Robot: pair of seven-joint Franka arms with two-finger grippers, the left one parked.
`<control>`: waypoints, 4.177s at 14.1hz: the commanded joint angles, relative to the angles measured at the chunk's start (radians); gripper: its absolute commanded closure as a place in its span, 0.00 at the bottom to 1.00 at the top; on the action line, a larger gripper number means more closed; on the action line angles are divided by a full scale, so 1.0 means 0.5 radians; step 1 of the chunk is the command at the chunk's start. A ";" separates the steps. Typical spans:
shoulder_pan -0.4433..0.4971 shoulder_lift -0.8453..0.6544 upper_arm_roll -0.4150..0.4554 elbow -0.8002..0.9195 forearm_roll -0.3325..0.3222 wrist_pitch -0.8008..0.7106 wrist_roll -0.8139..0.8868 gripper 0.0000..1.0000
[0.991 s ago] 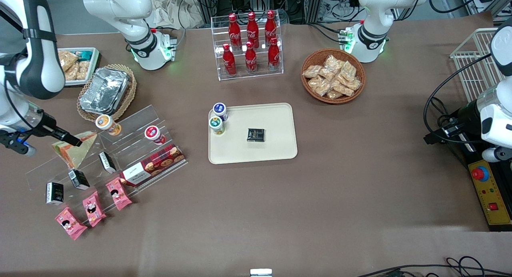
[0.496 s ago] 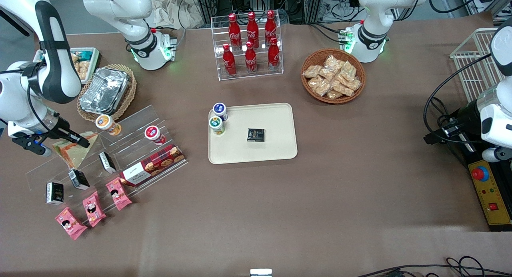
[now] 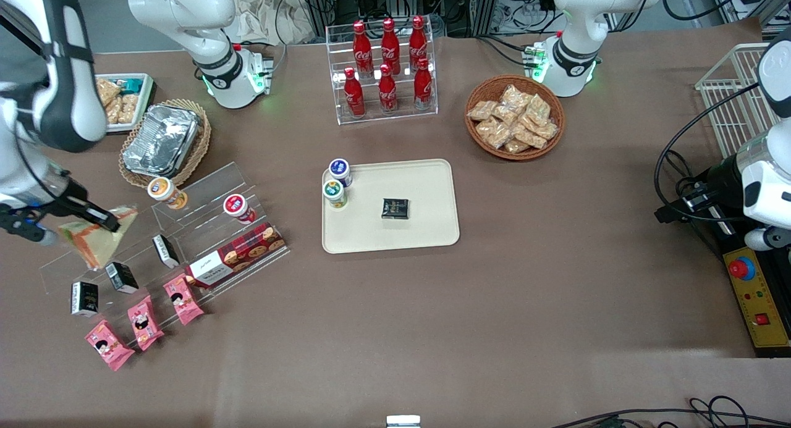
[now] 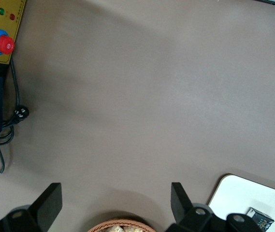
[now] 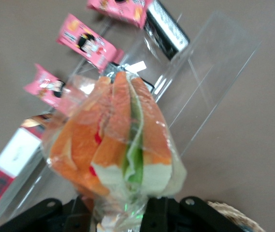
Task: Place sandwich on tray
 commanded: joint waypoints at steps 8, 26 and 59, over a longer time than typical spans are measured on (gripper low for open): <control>0.622 0.038 0.150 0.652 -0.044 -0.662 -0.447 1.00; 1.476 1.035 0.165 0.649 -0.062 0.433 -1.539 1.00; 1.397 0.398 0.043 0.613 -0.167 -0.312 -0.171 0.01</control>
